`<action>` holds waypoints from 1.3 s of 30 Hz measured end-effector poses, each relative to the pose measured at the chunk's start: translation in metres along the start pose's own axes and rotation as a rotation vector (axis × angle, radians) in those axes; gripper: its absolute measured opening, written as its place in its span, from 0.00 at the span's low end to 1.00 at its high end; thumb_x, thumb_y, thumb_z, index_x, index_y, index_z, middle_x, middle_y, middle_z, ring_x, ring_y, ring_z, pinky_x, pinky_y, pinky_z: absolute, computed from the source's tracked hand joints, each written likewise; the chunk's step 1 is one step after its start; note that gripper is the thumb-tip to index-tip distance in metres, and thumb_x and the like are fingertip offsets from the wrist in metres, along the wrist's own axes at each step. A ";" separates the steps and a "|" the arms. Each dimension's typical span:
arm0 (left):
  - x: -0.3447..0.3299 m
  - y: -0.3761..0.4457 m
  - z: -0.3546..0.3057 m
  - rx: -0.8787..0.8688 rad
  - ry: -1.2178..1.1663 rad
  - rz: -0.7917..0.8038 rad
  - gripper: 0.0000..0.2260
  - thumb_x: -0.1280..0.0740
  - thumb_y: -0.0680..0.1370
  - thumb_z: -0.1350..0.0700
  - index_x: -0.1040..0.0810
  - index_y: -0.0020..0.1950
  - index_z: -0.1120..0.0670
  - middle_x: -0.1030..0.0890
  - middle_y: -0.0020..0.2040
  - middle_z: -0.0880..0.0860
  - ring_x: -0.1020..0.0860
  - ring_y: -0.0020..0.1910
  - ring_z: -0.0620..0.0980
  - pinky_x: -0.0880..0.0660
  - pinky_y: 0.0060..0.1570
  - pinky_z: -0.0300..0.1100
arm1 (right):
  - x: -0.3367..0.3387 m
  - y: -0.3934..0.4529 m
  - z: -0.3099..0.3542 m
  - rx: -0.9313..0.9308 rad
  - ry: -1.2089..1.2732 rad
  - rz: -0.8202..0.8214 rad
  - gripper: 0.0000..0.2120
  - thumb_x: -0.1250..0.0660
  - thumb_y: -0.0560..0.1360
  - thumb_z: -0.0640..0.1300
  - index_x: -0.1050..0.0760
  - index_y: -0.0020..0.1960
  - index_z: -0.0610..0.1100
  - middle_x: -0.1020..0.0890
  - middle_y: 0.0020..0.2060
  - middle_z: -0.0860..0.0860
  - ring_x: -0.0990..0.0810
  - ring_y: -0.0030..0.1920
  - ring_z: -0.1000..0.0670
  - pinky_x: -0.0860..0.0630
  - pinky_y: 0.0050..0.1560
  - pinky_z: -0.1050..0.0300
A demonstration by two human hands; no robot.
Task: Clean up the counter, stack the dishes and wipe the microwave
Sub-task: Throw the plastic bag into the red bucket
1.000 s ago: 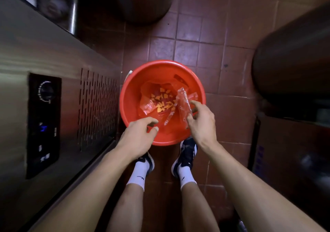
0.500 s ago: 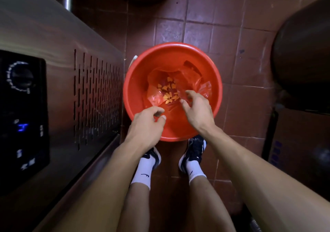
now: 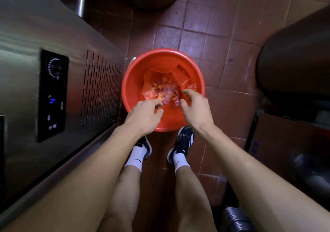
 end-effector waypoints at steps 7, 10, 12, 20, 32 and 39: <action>0.041 -0.069 -0.038 -0.014 0.083 -0.011 0.14 0.36 0.79 0.47 0.23 0.64 0.43 0.19 0.62 0.48 0.22 0.61 0.55 0.27 0.57 0.47 | 0.063 -0.055 0.045 0.020 -0.079 0.116 0.20 0.35 0.78 0.45 0.27 0.70 0.46 0.22 0.66 0.46 0.25 0.66 0.42 0.29 0.66 0.49; 0.067 -0.104 -0.052 0.002 0.093 -0.041 0.14 0.36 0.79 0.46 0.23 0.64 0.43 0.19 0.62 0.50 0.22 0.60 0.57 0.26 0.56 0.48 | 0.092 -0.083 0.075 0.055 -0.095 0.150 0.19 0.35 0.78 0.45 0.26 0.69 0.46 0.21 0.65 0.46 0.24 0.65 0.42 0.28 0.66 0.48; 0.083 -0.127 -0.064 0.004 0.110 -0.057 0.14 0.36 0.79 0.47 0.23 0.64 0.43 0.19 0.63 0.50 0.22 0.61 0.58 0.25 0.58 0.49 | 0.110 -0.100 0.093 0.073 -0.092 0.158 0.19 0.34 0.78 0.45 0.25 0.68 0.46 0.20 0.65 0.46 0.23 0.65 0.43 0.27 0.65 0.48; 0.134 -0.219 -0.111 -0.044 0.188 -0.135 0.16 0.38 0.80 0.48 0.24 0.67 0.45 0.21 0.65 0.51 0.23 0.64 0.56 0.25 0.62 0.52 | 0.172 -0.165 0.162 0.243 -0.162 0.226 0.17 0.34 0.77 0.42 0.23 0.65 0.43 0.18 0.59 0.42 0.19 0.57 0.40 0.22 0.59 0.46; 0.185 -0.303 -0.096 0.045 0.104 -0.337 0.18 0.38 0.80 0.44 0.27 0.70 0.45 0.22 0.67 0.50 0.24 0.65 0.55 0.27 0.60 0.51 | 0.221 -0.219 0.240 0.582 -0.359 0.145 0.16 0.31 0.75 0.46 0.20 0.62 0.47 0.17 0.58 0.46 0.19 0.57 0.41 0.22 0.55 0.46; 0.188 -0.348 -0.063 0.073 0.043 -0.404 0.18 0.39 0.81 0.45 0.27 0.70 0.47 0.24 0.67 0.51 0.26 0.67 0.56 0.29 0.64 0.54 | 0.215 -0.243 0.288 0.704 -0.470 0.160 0.18 0.30 0.74 0.48 0.21 0.63 0.48 0.18 0.60 0.48 0.20 0.59 0.42 0.22 0.56 0.44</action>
Point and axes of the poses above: each hand's wrist, its own y-axis towards the middle knuckle, its own x-axis out of the back of the hand, z = x × y, the point moved 8 cm from there along y, towards the middle knuckle
